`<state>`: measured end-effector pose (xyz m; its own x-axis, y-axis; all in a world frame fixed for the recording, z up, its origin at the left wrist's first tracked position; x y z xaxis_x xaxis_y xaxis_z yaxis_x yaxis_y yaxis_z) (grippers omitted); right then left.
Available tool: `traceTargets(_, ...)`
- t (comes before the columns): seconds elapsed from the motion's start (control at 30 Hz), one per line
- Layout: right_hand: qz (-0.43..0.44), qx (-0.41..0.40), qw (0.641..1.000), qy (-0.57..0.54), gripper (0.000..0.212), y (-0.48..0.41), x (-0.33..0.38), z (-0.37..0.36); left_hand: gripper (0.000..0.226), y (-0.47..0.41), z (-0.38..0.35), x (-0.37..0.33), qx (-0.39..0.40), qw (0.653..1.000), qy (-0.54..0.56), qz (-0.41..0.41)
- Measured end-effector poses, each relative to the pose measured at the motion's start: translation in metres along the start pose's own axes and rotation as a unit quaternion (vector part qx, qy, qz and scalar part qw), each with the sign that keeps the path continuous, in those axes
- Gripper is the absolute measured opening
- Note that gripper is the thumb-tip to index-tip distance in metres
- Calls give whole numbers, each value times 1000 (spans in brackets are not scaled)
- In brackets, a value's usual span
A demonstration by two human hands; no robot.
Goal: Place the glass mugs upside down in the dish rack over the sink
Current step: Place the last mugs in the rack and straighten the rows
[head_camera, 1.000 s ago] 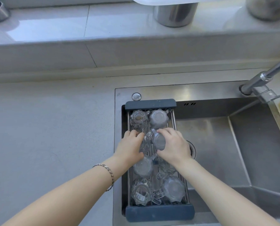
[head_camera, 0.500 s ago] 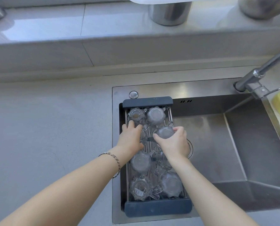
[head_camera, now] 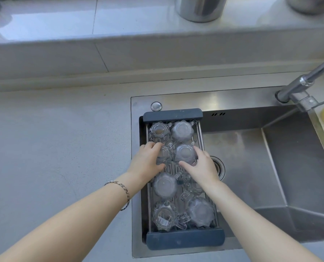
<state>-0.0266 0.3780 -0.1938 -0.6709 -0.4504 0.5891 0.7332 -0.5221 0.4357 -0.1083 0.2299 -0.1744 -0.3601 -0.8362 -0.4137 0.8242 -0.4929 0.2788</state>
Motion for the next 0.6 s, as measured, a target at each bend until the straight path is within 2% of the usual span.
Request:
traceTargets(0.2,34,24,998,48,81,-3,2,6,61,7,1,-4,-10,999,-52,9)
traceTargets(0.3,-3,69,998,-8,80,0,0,15,59,20,3,-10,-48,997,-65,8)
traceTargets(0.37,-18,45,998,-26,75,7,-5,25,54,32,2,-20,-60,996,-54,-39)
traceTargets(0.47,27,16,999,26,60,30,-11,32,59,55,-15,-31,17,992,-87,-92)
traceTargets(0.53,71,56,992,86,66,45,-15,23,64,66,-28,-29,70,986,-131,-80)
traceTargets(0.6,96,84,980,153,73,54,-19,11,65,70,-34,-26,84,983,-150,-67)
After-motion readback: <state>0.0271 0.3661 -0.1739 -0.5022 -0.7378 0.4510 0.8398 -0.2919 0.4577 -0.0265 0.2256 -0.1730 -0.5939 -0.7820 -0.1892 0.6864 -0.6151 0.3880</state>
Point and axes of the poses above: each hand's wrist, its own y-axis away from the middle knuckle, its own z-axis out of the back of the hand, x = y × z, the point moved 5 cm from there along -y, towards the middle knuckle, and after that the axes turned 8 degrees about -x, right-handed, at the moved point
